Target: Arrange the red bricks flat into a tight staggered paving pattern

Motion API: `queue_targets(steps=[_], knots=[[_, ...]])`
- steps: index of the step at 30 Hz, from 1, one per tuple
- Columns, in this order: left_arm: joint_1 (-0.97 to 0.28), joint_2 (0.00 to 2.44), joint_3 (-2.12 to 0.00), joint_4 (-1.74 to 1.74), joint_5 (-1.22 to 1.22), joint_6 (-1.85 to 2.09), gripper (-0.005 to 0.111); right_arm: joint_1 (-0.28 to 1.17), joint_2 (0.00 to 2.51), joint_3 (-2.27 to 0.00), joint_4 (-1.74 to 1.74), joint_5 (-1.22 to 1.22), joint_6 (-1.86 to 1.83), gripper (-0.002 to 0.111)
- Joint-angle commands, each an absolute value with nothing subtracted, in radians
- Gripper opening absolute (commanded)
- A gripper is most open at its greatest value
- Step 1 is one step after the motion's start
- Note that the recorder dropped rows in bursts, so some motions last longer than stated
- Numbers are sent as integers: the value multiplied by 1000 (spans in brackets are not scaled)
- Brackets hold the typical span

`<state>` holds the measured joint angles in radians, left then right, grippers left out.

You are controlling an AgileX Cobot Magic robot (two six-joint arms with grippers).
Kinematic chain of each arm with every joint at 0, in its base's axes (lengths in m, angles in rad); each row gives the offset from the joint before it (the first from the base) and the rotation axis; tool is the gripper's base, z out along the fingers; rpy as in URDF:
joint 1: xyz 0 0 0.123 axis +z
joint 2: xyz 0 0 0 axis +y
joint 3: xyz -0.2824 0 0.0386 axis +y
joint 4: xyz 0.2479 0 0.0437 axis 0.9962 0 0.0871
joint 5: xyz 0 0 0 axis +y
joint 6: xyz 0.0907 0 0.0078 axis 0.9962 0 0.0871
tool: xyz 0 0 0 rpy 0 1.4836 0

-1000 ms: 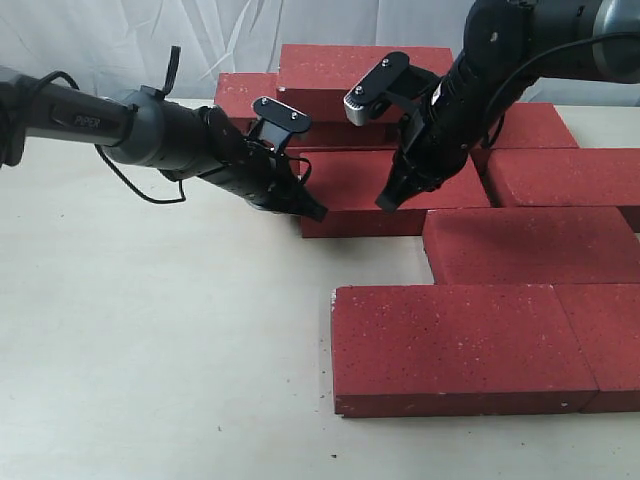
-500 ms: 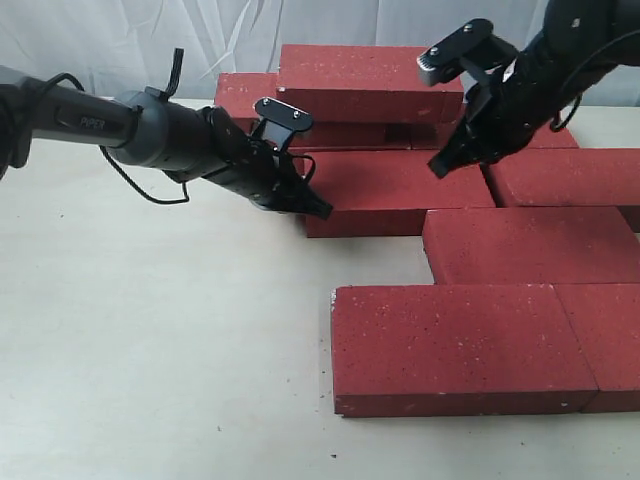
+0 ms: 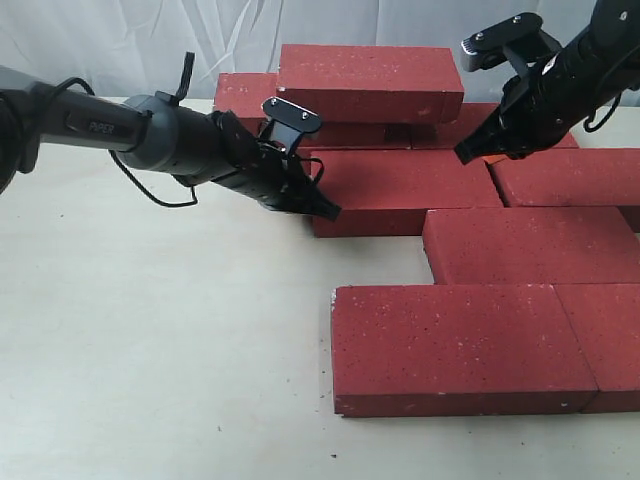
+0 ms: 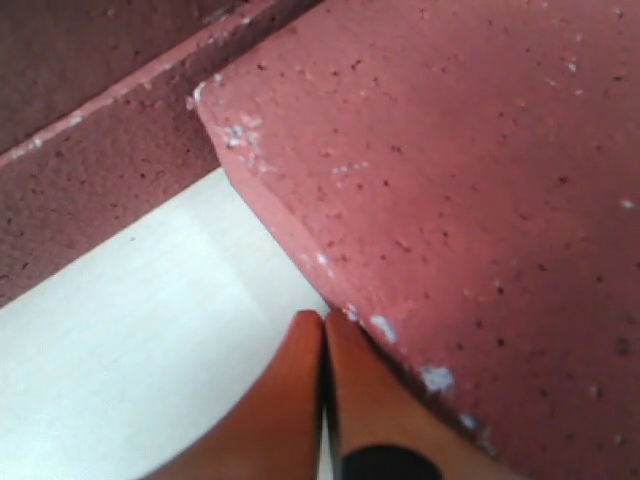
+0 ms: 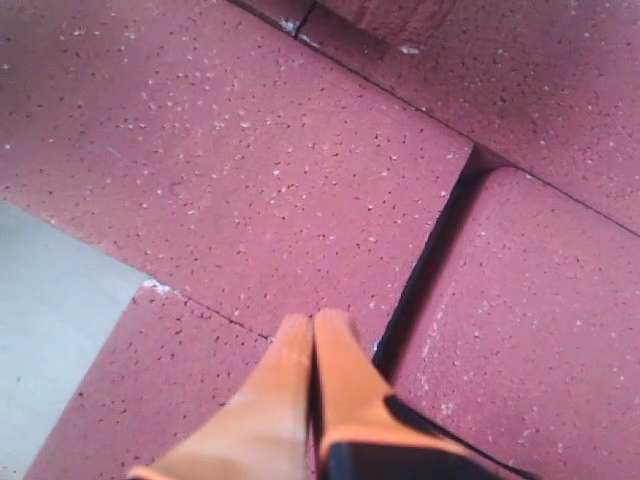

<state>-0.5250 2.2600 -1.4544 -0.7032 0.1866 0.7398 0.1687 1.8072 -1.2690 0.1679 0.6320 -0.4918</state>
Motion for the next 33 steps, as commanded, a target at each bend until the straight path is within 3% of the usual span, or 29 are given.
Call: queue_targets(steps=[1, 33], knots=[[-552, 2263, -1468, -732, 213, 742, 0, 162, 1797, -1268, 169, 618, -493, -1], [-552, 2337, -1565, -702, 340, 735, 0, 162, 1797, -1268, 194, 597, -495, -1]])
